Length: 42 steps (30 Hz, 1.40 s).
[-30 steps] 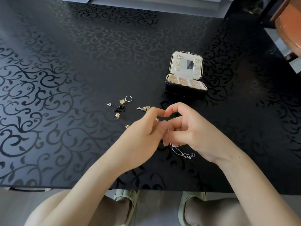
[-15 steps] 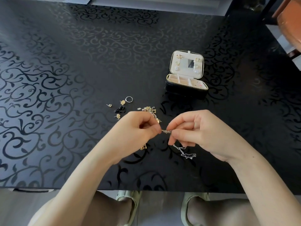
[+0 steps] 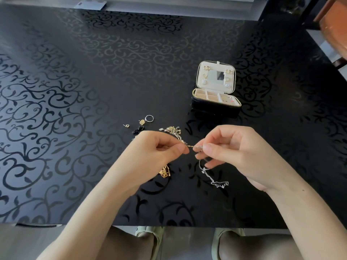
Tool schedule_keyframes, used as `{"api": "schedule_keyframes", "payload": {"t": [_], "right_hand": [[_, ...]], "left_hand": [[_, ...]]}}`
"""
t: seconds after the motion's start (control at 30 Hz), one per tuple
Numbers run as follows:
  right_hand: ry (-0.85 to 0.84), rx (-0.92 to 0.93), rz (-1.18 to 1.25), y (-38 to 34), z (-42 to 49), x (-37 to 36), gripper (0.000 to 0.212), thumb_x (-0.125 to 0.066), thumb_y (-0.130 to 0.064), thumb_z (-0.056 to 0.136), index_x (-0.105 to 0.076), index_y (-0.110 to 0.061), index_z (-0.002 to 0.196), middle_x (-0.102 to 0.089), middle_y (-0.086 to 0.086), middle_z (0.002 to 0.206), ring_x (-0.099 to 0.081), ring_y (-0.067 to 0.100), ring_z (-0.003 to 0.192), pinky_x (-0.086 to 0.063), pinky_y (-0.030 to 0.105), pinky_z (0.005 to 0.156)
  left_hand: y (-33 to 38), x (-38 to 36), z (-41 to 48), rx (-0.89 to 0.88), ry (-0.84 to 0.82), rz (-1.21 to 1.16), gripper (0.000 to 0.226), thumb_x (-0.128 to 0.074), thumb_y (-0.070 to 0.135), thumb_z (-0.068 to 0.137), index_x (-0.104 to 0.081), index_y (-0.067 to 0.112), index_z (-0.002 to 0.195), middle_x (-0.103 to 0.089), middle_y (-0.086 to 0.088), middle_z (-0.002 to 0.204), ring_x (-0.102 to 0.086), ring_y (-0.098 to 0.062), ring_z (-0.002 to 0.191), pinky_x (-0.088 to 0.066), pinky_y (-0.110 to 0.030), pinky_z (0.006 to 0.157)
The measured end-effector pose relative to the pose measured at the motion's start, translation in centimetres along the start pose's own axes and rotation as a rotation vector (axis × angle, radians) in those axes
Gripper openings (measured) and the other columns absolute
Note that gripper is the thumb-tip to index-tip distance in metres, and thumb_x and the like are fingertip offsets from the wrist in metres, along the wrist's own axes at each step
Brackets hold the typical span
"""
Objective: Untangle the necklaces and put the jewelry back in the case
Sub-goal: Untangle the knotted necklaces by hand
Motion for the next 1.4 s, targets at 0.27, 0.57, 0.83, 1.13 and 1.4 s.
{"api": "schedule_keyframes", "payload": {"t": [0.27, 0.57, 0.83, 1.13, 1.4], "right_hand": [[-0.059, -0.043, 0.048, 0.0, -0.1, -0.3, 0.013, -0.057, -0.001, 0.087, -0.059, -0.004, 0.075, -0.071, 0.013, 0.076, -0.057, 0.017, 0.051, -0.038, 0.023, 0.043], [-0.041, -0.057, 0.128, 0.2, 0.0, -0.5, 0.012, -0.057, -0.005, 0.088, -0.066, -0.003, 0.081, -0.071, 0.012, 0.085, -0.068, 0.019, 0.065, -0.049, 0.024, 0.046], [0.005, -0.049, 0.190, 0.0, 0.0, -0.6, 0.012, -0.058, -0.009, 0.086, -0.067, -0.002, 0.084, -0.072, 0.010, 0.081, -0.068, 0.019, 0.065, -0.049, 0.022, 0.045], [0.017, -0.001, 0.160, -0.6, -0.1, -0.5, 0.012, -0.063, -0.013, 0.082, -0.072, -0.006, 0.085, -0.074, 0.009, 0.078, -0.069, 0.013, 0.067, -0.051, 0.022, 0.050], [0.089, -0.008, -0.040, 0.0, -0.3, 1.3, 0.012, -0.065, 0.000, 0.083, -0.072, -0.009, 0.086, -0.073, 0.006, 0.082, -0.070, 0.015, 0.070, -0.041, 0.020, 0.040]], "left_hand": [[-0.7, 1.9, 0.2, 0.089, 0.130, -0.144, 0.015, -0.062, 0.028, 0.076, -0.066, 0.018, 0.064, -0.029, -0.005, 0.059, -0.026, -0.023, 0.062, -0.026, -0.034, 0.063], [-0.2, 0.8, 0.1, -0.091, 0.182, 0.463, 0.014, -0.057, 0.024, 0.087, -0.069, 0.027, 0.080, -0.060, 0.013, 0.073, -0.055, -0.001, 0.071, -0.040, -0.011, 0.065], [0.2, -0.4, -0.1, -0.131, 0.058, 0.358, 0.036, -0.067, 0.027, 0.082, -0.060, 0.031, 0.116, -0.059, 0.017, 0.114, -0.056, 0.001, 0.105, -0.041, -0.017, 0.091], [0.4, -4.8, -0.7, 0.202, -0.340, -0.663, 0.050, -0.067, 0.001, 0.062, -0.059, 0.007, 0.111, -0.069, -0.014, 0.096, -0.068, -0.021, 0.084, -0.052, -0.029, 0.074], [-0.5, -1.7, 0.0, 0.128, -0.011, -0.113, 0.011, -0.069, 0.019, 0.081, -0.070, 0.023, 0.070, -0.061, 0.018, 0.056, -0.050, 0.006, 0.052, -0.037, -0.009, 0.055]]}}
Point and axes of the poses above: each hand's wrist, its own z-axis towards the middle knuckle, its own x-axis out of the back of the hand, y = z × x, the point moved 6 cm from there along z, towards the middle knuckle
